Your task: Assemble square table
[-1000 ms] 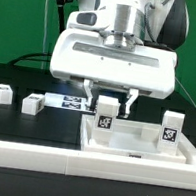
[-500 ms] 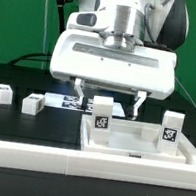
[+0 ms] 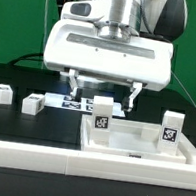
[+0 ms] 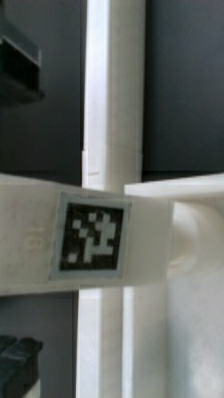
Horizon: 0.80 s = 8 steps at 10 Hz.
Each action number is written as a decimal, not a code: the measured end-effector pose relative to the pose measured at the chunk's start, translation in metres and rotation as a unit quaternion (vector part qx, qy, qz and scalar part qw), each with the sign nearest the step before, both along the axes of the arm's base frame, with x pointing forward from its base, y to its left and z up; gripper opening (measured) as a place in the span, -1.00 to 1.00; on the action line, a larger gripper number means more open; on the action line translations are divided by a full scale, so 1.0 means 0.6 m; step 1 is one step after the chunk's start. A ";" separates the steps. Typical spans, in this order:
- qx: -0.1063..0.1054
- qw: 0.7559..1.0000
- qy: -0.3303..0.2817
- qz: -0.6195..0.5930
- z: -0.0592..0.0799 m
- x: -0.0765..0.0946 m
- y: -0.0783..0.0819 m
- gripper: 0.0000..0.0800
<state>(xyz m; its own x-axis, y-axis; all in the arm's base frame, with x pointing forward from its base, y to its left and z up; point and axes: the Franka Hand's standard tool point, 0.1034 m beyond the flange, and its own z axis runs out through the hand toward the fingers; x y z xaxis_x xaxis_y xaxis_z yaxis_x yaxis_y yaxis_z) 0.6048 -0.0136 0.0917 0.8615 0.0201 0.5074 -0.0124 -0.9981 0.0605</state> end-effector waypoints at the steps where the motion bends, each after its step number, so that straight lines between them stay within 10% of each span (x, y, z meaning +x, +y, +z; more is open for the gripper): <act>1: 0.007 1.000 0.017 0.000 0.010 0.001 0.001 0.62; 3: 0.006 1.000 0.015 0.000 0.004 0.001 0.002 0.62; 8: 0.062 0.971 0.229 0.009 -0.010 -0.005 0.014 0.62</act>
Offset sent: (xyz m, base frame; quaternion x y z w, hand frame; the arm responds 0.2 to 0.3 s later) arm 0.0000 0.0000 0.0000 0.0000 -0.1938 0.0000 0.9810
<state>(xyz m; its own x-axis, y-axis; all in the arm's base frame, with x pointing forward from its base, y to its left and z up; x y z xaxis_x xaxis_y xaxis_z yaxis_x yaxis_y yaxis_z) 0.6016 -0.0053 0.0858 0.9976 0.0008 0.0697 0.0054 -0.9978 -0.0658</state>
